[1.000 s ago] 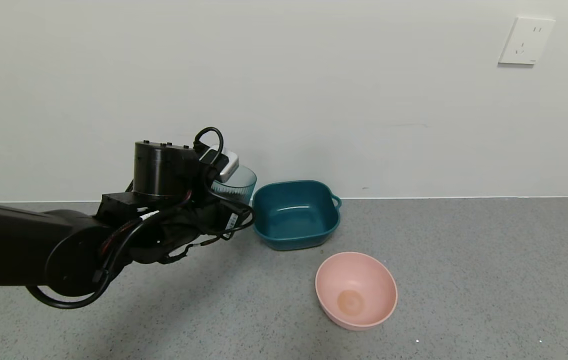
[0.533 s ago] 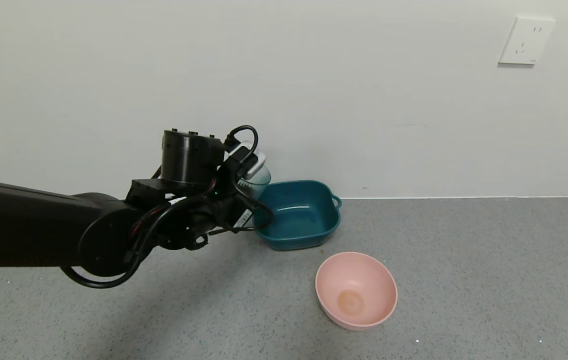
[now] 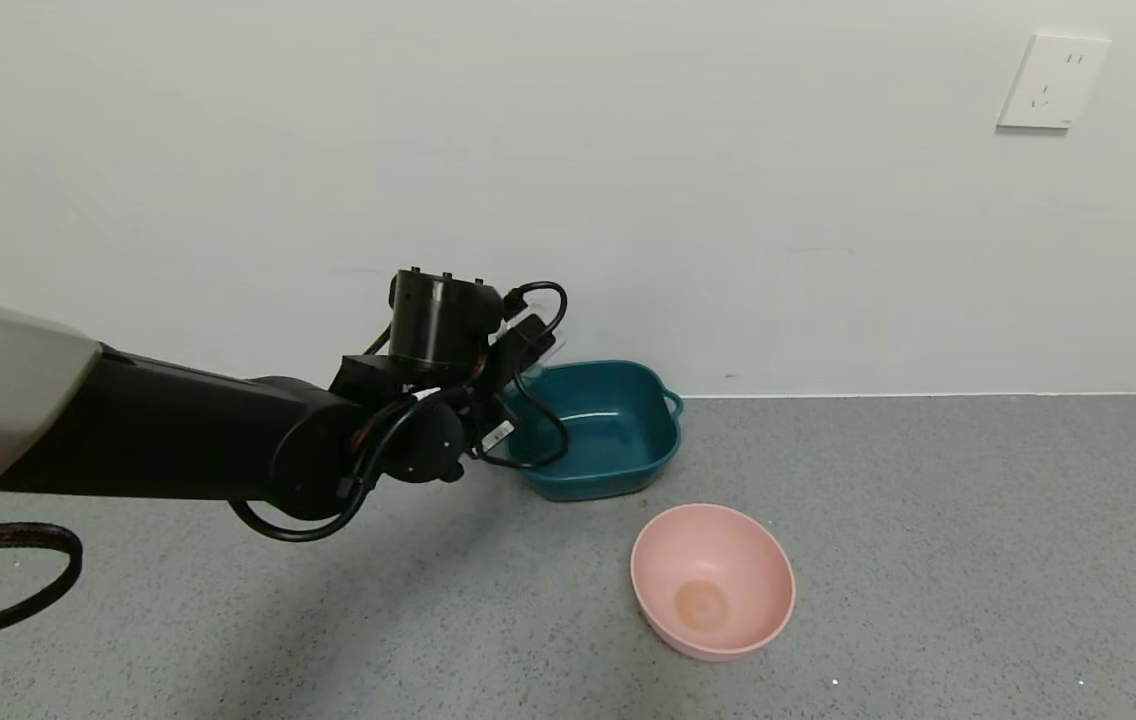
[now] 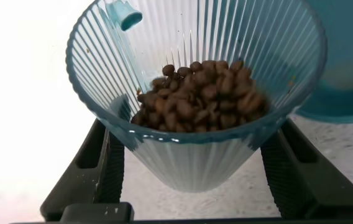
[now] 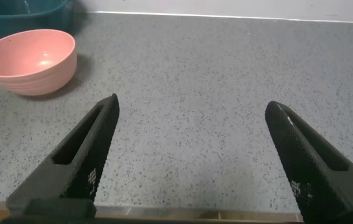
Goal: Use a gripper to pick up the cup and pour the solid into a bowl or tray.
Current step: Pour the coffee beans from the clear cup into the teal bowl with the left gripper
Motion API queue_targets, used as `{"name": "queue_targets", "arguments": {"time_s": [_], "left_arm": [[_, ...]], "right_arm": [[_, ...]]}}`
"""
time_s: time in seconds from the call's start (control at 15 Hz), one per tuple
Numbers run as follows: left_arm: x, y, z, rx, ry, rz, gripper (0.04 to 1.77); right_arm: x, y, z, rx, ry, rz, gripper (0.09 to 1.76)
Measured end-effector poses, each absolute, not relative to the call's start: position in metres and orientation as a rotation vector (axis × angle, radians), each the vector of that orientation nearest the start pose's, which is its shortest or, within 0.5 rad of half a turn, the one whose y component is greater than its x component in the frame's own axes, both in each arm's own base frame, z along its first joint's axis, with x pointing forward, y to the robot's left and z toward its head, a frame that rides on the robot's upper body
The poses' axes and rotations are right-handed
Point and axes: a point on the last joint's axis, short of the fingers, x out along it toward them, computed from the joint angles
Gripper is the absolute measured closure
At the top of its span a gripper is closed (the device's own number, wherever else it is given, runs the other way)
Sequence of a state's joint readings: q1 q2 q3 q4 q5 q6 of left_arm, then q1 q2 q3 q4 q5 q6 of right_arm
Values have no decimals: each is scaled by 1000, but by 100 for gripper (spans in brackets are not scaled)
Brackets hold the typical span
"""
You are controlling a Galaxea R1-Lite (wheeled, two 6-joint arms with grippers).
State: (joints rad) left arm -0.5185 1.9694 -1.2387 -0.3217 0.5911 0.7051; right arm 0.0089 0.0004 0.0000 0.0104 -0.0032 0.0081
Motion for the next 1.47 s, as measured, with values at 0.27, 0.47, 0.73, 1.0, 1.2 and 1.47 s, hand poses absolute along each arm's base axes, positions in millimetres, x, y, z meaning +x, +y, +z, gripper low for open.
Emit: {"name": "queue_targets", "arguments": {"time_s": [0.27,0.47,0.73,1.0,1.2,1.47], "left_arm": [[352,-186,169,993,393,9,52],[357,-189,164,1078,418,46,52],[361,-195,157,1152,446,88,52],[365,-200,150,1237,475,113,52],[369,-207,148,1280,482,133,53],[372,-214,141,1341,499,143,53]], "right_arm": [[-23,0,74,7,10,6,14],[-23,0,75,7,10,6,14],[-23,0,75,8,9,6,14],[-23,0,75,7,9,6,14],[-23,0,75,8,8,6,14],[-23,0,75,8,8,6,14]]}}
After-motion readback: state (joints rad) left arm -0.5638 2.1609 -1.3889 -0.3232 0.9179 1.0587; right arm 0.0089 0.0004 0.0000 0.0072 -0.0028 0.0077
